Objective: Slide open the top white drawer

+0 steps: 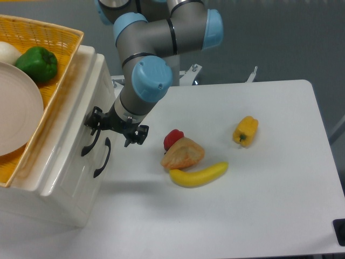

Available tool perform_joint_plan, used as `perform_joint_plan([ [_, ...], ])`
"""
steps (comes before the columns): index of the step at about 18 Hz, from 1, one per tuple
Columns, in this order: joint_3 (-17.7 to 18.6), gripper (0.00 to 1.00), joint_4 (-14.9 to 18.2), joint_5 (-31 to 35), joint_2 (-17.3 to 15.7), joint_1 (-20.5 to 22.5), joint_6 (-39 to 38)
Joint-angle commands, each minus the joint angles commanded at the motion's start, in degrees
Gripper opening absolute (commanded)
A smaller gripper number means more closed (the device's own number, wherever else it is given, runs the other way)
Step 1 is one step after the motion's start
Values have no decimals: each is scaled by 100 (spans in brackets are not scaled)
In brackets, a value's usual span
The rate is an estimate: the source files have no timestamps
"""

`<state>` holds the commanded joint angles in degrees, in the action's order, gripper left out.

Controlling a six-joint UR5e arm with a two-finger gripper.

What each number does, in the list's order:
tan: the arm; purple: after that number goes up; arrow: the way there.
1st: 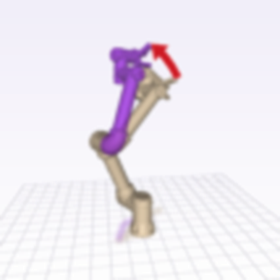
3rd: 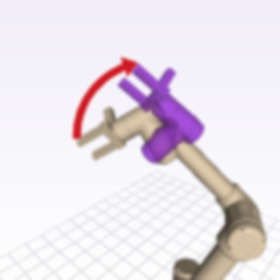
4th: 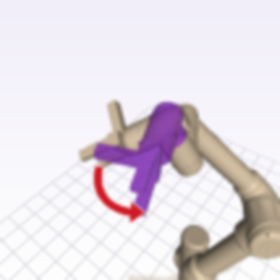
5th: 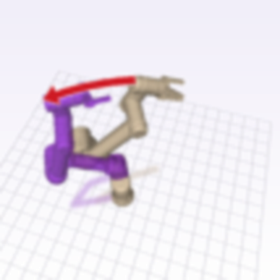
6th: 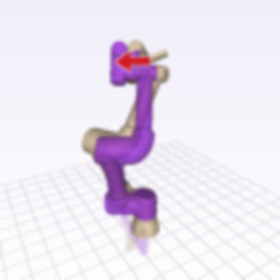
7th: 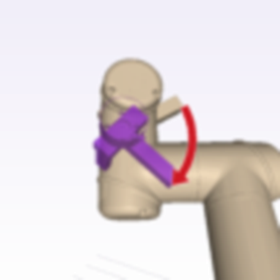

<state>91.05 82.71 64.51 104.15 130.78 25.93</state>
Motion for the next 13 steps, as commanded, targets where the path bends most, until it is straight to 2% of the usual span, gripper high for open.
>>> perform_joint_plan([
  [13, 35, 100, -9, 114, 61, -88, 0],
])
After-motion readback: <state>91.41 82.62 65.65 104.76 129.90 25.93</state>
